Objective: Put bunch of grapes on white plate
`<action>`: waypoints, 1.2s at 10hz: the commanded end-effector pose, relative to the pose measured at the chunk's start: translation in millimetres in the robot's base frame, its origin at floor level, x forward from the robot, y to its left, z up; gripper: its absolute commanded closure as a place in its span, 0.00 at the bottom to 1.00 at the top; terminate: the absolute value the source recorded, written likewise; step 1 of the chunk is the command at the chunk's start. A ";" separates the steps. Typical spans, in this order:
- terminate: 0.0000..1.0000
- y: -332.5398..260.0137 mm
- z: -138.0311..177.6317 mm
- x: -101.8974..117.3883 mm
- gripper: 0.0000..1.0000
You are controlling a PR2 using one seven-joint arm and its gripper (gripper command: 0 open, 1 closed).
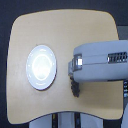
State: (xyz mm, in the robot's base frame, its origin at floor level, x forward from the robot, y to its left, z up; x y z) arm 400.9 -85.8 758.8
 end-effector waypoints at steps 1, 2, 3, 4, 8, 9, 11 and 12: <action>0.00 3.2 99.6 45.4 1.00; 0.00 7.8 107.1 54.4 1.00; 0.00 16.0 113.7 63.2 1.00; 0.00 30.5 119.8 74.4 1.00; 0.00 110.4 124.0 125.5 1.00; 0.00 120.4 121.5 129.1 1.00; 0.00 144.5 109.4 132.5 1.00; 0.00 158.3 98.0 123.5 1.00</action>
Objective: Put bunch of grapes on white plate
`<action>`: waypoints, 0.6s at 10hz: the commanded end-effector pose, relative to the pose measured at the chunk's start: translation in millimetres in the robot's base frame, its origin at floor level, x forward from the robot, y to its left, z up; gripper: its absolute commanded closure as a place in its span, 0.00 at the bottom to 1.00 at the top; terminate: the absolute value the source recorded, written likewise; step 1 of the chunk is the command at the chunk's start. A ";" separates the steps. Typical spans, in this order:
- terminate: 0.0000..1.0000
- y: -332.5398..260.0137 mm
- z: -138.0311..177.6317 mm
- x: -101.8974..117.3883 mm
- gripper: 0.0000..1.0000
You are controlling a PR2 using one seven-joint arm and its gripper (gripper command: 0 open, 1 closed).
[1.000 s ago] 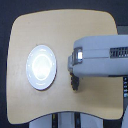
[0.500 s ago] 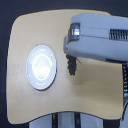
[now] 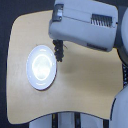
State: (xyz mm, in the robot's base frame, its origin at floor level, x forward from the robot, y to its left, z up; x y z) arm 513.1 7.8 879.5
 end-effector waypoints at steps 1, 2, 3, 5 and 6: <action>0.00 69.1 -29.7 3.9 1.00; 0.00 76.0 -40.4 -6.1 1.00; 0.00 81.7 -51.3 -13.5 1.00; 0.00 95.2 -75.5 -23.5 1.00; 0.00 103.7 -85.7 -28.0 1.00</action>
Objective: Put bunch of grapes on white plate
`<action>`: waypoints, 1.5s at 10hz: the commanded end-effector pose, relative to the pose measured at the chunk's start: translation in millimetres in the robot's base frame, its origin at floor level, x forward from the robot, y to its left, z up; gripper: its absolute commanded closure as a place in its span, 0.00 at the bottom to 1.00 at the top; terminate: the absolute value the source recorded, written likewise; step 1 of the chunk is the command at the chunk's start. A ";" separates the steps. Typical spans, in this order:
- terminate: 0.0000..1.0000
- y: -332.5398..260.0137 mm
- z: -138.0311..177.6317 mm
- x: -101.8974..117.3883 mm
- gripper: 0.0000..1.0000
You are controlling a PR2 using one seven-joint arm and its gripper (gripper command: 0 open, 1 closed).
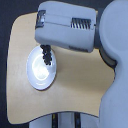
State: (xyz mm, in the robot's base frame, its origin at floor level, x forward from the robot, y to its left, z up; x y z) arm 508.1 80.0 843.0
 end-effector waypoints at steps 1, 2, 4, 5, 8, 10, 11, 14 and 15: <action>0.00 39.6 -58.4 -25.3 1.00; 0.00 42.4 -66.5 -26.0 1.00; 0.00 42.3 -79.1 -26.8 1.00; 0.00 40.9 -84.3 -30.2 1.00; 0.00 38.2 -93.0 -38.5 1.00; 0.00 36.2 -97.5 -44.6 1.00; 0.00 32.9 -99.2 -46.1 1.00; 0.00 29.4 -98.6 -43.2 1.00; 0.00 28.4 -99.9 -42.1 1.00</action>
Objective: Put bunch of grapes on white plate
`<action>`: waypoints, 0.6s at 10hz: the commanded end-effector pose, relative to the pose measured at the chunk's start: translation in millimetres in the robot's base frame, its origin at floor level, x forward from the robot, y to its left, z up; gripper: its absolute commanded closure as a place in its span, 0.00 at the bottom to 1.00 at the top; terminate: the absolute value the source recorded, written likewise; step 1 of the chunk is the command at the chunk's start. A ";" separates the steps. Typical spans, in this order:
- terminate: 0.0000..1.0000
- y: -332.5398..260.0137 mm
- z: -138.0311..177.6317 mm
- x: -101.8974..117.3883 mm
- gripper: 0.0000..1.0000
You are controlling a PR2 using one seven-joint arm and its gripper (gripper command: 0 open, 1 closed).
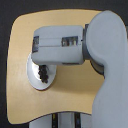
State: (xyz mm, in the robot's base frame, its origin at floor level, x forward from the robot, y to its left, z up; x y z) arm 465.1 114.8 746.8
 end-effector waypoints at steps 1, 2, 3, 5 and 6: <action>0.00 -6.7 -5.2 0.7 1.00; 0.00 -6.1 -6.3 -0.2 1.00; 0.00 -4.3 -7.0 -0.8 1.00; 0.00 0.3 -8.5 -12.1 1.00; 0.00 2.1 -9.5 -14.5 1.00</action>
State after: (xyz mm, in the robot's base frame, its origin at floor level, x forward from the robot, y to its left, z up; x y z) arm 464.4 113.2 745.7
